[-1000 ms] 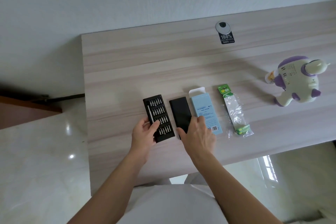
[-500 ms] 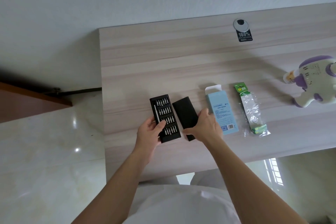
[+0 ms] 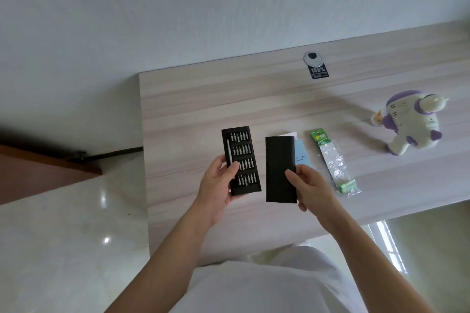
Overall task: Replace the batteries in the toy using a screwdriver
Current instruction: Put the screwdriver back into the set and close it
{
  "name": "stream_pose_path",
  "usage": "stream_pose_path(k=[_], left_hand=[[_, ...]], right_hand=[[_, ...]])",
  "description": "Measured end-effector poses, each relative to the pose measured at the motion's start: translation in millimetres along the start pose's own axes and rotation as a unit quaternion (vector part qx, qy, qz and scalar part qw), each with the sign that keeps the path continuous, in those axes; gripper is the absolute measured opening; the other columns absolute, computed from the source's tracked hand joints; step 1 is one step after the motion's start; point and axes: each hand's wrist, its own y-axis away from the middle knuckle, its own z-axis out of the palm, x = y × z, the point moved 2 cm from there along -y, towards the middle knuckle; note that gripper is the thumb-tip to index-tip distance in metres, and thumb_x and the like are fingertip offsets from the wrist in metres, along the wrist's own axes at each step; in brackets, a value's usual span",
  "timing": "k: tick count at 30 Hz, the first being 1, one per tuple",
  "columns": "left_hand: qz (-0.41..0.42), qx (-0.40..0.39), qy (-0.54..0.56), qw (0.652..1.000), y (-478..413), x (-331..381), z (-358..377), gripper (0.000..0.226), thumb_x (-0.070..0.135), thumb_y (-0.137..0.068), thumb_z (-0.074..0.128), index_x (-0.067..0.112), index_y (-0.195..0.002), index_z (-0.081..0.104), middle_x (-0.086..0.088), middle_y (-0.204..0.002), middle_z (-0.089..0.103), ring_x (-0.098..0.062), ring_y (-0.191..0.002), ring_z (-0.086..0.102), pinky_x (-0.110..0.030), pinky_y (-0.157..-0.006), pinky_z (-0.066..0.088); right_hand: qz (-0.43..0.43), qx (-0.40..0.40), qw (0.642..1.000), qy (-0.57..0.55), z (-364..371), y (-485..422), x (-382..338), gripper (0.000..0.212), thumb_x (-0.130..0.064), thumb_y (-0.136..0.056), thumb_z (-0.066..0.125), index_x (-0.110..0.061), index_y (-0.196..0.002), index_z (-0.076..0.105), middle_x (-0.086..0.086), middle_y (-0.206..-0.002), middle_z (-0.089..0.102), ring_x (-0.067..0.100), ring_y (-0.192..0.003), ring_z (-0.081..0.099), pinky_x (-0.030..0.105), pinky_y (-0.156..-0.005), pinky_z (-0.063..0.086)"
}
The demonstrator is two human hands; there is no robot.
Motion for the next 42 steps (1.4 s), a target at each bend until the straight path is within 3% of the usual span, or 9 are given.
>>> stream_pose_path(k=[7,15,18,22,24,28,34,38,42], left_hand=[[0.035,-0.086,-0.001,0.996,33.9,10.5,96.1,0.024,0.016,-0.104,0.048,0.018,-0.127,0.058,-0.014,-0.120,0.071,-0.034,-0.106,0.069,-0.055,-0.086,0.059],[0.072,-0.126,0.010,0.989,80.8,11.9,196.4,0.027,0.028,-0.106,0.044,0.023,-0.127,0.060,-0.013,-0.124,0.069,-0.026,-0.097,0.069,-0.034,-0.069,0.057],[0.084,-0.119,0.010,0.989,95.2,6.8,224.1,0.031,0.032,-0.107,0.040,0.021,-0.128,0.059,-0.013,-0.127,0.067,-0.025,-0.099,0.068,-0.031,-0.069,0.057],[0.104,-0.129,0.007,0.986,108.4,-3.8,250.3,0.029,0.027,-0.103,0.051,0.019,-0.131,0.057,-0.011,-0.125,0.069,-0.032,-0.114,0.067,-0.041,-0.087,0.059],[0.114,-0.131,0.014,0.985,113.3,-11.4,260.7,0.032,0.019,-0.101,0.056,0.018,-0.133,0.056,-0.012,-0.126,0.069,-0.035,-0.118,0.065,-0.045,-0.094,0.057],[0.132,-0.123,0.030,0.983,119.4,-24.0,272.6,0.036,0.013,-0.100,0.057,0.019,-0.135,0.055,-0.013,-0.127,0.068,-0.034,-0.117,0.065,-0.045,-0.092,0.058],[0.141,-0.116,0.035,0.983,128.7,-39.0,278.4,0.039,0.008,-0.098,0.057,0.020,-0.135,0.054,-0.013,-0.127,0.068,-0.030,-0.108,0.069,-0.044,-0.089,0.058],[0.141,-0.105,0.026,0.984,131.6,-40.5,277.0,0.037,0.007,-0.098,0.058,0.022,-0.132,0.056,-0.012,-0.125,0.069,-0.034,-0.113,0.067,-0.047,-0.094,0.056],[0.142,-0.099,0.025,0.985,132.4,-38.1,273.2,0.037,0.008,-0.098,0.058,0.020,-0.133,0.056,-0.013,-0.126,0.068,-0.037,-0.116,0.066,-0.051,-0.097,0.054]], right_hand=[[-0.064,-0.021,0.990,-0.121,-64.8,58.2,-32.7,0.024,-0.016,-0.103,0.050,0.001,-0.087,0.049,-0.004,-0.054,0.028,0.010,-0.043,0.020,0.021,-0.042,0.015],[-0.158,-0.009,0.987,-0.013,-131.5,94.8,-45.9,0.020,-0.020,-0.103,0.051,-0.007,-0.092,0.061,-0.018,-0.055,0.056,-0.002,-0.046,0.049,0.010,-0.045,0.035],[-0.181,0.012,0.983,0.023,-156.7,104.7,-47.1,0.021,-0.027,-0.102,0.053,-0.011,-0.091,0.063,-0.010,-0.068,0.064,0.000,-0.057,0.056,0.013,-0.051,0.041],[-0.198,0.036,0.977,0.067,-185.4,111.8,-41.2,0.023,-0.035,-0.099,0.056,-0.017,-0.085,0.062,-0.003,-0.077,0.066,0.011,-0.071,0.063,0.030,-0.062,0.049],[-0.205,0.044,0.973,0.096,-197.1,115.9,-37.3,0.026,-0.038,-0.099,0.055,-0.020,-0.080,0.058,-0.006,-0.072,0.060,0.005,-0.063,0.056,0.024,-0.058,0.044],[-0.196,0.050,0.969,0.145,-211.4,118.8,-24.8,0.029,-0.043,-0.099,0.051,-0.021,-0.082,0.057,-0.004,-0.076,0.061,0.008,-0.065,0.055,0.015,-0.055,0.040],[-0.179,0.071,0.976,0.105,-214.8,123.6,-9.1,0.026,-0.048,-0.095,0.056,-0.029,-0.085,0.069,-0.003,-0.074,0.066,0.017,-0.072,0.062,0.030,-0.065,0.049],[-0.184,0.104,0.973,0.091,-210.3,130.3,-8.0,0.023,-0.050,-0.093,0.059,-0.034,-0.092,0.074,-0.008,-0.073,0.066,0.009,-0.068,0.060,0.022,-0.060,0.044],[-0.185,0.129,0.973,0.051,-206.6,134.5,-11.3,0.017,-0.046,-0.090,0.066,-0.035,-0.088,0.078,-0.011,-0.071,0.071,0.012,-0.067,0.060,0.026,-0.063,0.048]])
